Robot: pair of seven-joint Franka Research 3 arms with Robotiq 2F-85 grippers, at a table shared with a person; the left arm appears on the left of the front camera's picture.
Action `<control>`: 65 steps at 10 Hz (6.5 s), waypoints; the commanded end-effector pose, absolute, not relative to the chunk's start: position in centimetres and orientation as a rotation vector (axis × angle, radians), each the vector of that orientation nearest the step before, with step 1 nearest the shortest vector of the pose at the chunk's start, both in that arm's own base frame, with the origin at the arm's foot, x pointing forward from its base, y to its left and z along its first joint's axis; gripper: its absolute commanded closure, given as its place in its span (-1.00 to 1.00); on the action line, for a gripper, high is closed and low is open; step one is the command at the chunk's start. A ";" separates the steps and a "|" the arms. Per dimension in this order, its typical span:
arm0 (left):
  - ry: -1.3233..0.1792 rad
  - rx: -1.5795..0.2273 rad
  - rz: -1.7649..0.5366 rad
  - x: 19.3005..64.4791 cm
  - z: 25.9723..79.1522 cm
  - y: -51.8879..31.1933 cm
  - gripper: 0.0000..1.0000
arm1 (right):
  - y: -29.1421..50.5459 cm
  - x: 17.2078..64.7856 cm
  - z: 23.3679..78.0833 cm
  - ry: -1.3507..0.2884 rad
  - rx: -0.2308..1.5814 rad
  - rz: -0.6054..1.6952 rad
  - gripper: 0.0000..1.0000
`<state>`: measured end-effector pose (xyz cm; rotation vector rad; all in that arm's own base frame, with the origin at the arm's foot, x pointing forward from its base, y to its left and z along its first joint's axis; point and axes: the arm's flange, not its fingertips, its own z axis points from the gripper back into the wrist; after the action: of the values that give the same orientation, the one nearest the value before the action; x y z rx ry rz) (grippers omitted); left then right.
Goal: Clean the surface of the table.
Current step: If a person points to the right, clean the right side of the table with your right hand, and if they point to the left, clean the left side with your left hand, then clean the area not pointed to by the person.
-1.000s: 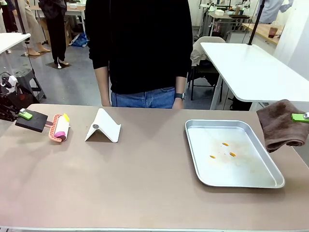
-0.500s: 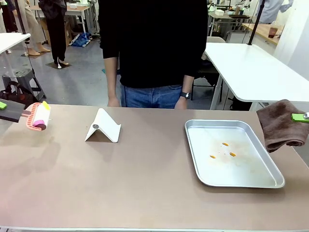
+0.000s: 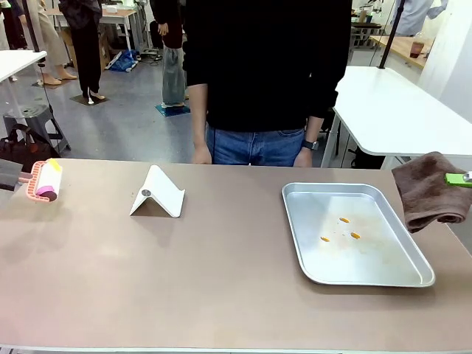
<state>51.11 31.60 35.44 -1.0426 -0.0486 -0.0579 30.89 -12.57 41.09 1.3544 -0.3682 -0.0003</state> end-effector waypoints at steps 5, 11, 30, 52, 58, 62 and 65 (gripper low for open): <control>-0.070 -1.100 -0.087 51.6 36.9 30.9 0.54 | -12.6 30.8 41.3 -0.371 1.351 0.003 1.00; 0.063 -1.190 -0.261 45.3 44.9 24.9 0.54 | -12.6 30.8 41.3 -0.371 1.351 0.003 1.00; 0.044 -1.159 -0.302 45.3 47.4 22.1 0.54 | -11.9 30.7 42.1 -0.330 1.278 0.010 0.76; 0.044 -1.159 -0.302 45.3 47.4 22.1 0.54 | 3.9 46.0 34.0 -0.178 0.179 0.104 0.76; 0.044 -1.159 -0.302 45.3 47.4 22.1 0.54 | 6.3 47.3 30.9 -0.153 0.408 0.098 0.76; 0.044 -1.159 -0.302 45.3 47.4 22.1 0.54 | 8.5 47.4 30.1 -0.101 0.525 0.125 0.76; 0.044 -1.159 -0.302 45.3 47.4 22.1 0.54 | 11.1 47.1 29.8 -0.070 0.561 0.171 0.76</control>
<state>45.66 22.08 46.90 -1.1474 0.0431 -0.2940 46.86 10.34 30.26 0.5140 -0.0622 0.1406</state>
